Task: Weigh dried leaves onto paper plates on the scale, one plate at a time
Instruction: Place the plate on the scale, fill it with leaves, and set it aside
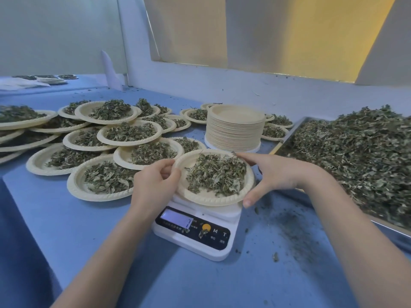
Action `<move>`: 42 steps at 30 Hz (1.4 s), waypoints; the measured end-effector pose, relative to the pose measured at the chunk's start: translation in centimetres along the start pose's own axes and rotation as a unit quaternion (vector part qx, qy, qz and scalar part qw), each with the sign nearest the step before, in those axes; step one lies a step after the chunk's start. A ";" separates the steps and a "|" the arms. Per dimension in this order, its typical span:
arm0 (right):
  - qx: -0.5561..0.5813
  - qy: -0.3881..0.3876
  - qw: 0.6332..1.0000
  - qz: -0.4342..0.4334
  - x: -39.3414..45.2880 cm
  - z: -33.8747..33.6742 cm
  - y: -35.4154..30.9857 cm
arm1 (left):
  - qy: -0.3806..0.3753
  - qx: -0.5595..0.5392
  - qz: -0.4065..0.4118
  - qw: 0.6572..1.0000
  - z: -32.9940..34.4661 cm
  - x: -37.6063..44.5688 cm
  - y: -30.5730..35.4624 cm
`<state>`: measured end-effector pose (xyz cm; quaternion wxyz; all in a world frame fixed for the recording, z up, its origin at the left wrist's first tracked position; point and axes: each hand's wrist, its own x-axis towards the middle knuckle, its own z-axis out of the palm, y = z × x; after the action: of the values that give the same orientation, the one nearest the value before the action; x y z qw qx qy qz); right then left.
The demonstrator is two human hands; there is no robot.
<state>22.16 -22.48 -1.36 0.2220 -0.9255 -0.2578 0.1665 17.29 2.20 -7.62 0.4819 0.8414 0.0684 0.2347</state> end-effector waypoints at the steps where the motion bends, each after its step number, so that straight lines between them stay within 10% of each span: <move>1: 0.012 0.014 1.000 -0.016 -0.1 -0.1 -0.1 | 0.007 0.001 0.004 1.000 -0.2 0.2 0.2; 25: -0.025 -0.010 0.969 -0.244 21.8 -3.8 -30.5 | 0.215 0.056 -0.087 0.971 -31.0 13.1 -2.0; 42: -0.106 -0.028 0.965 -0.237 42.9 10.5 -52.2 | 0.359 0.066 -0.256 0.895 -48.3 21.8 -18.7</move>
<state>31.50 44.62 7.39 0.1479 -0.8512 -0.4921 0.1071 16.28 57.11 4.29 0.4113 0.6830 0.4656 0.3842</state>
